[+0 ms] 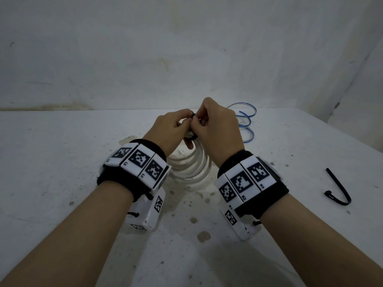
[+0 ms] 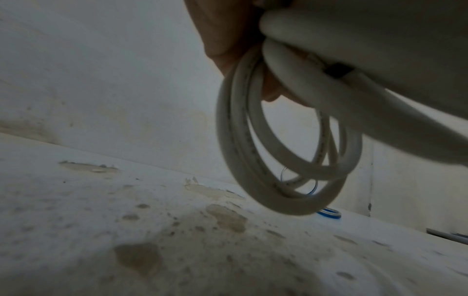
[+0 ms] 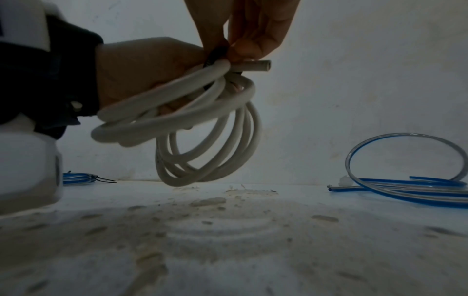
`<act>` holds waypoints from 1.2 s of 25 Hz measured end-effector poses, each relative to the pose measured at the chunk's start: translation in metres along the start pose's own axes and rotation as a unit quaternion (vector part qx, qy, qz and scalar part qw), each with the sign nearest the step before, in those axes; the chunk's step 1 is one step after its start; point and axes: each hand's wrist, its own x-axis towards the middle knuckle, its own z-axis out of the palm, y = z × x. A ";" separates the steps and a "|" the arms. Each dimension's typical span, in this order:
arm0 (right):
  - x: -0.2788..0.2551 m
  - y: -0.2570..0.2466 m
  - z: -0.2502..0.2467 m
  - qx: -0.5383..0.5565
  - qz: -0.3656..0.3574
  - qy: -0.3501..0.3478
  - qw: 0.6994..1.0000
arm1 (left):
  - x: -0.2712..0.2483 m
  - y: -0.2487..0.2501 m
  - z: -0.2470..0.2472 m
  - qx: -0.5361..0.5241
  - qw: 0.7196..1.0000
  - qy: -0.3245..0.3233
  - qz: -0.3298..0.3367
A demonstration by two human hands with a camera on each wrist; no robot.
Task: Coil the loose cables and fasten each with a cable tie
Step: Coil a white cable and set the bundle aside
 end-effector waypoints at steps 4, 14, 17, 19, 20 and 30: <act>-0.001 -0.002 -0.001 0.008 -0.017 -0.005 1.000 | 0.001 -0.003 0.001 0.016 0.998 0.050 -0.019; -0.004 -0.004 -0.007 0.012 -0.012 0.014 1.000 | -0.002 0.004 -0.001 -0.007 0.999 0.043 0.021; -0.002 -0.015 -0.018 -0.072 -0.024 -0.037 0.996 | -0.007 0.005 -0.005 -0.017 0.995 0.088 0.039; 0.006 -0.021 -0.028 -0.085 0.006 -0.087 0.993 | -0.014 0.009 -0.010 -0.051 0.992 0.097 0.058; 0.012 -0.024 -0.033 -0.052 0.033 -0.117 0.991 | -0.018 0.012 -0.012 -0.057 0.992 0.091 0.069; 0.027 -0.075 -0.029 0.244 0.107 -0.130 0.955 | -0.064 0.021 -0.064 0.042 0.993 0.066 0.093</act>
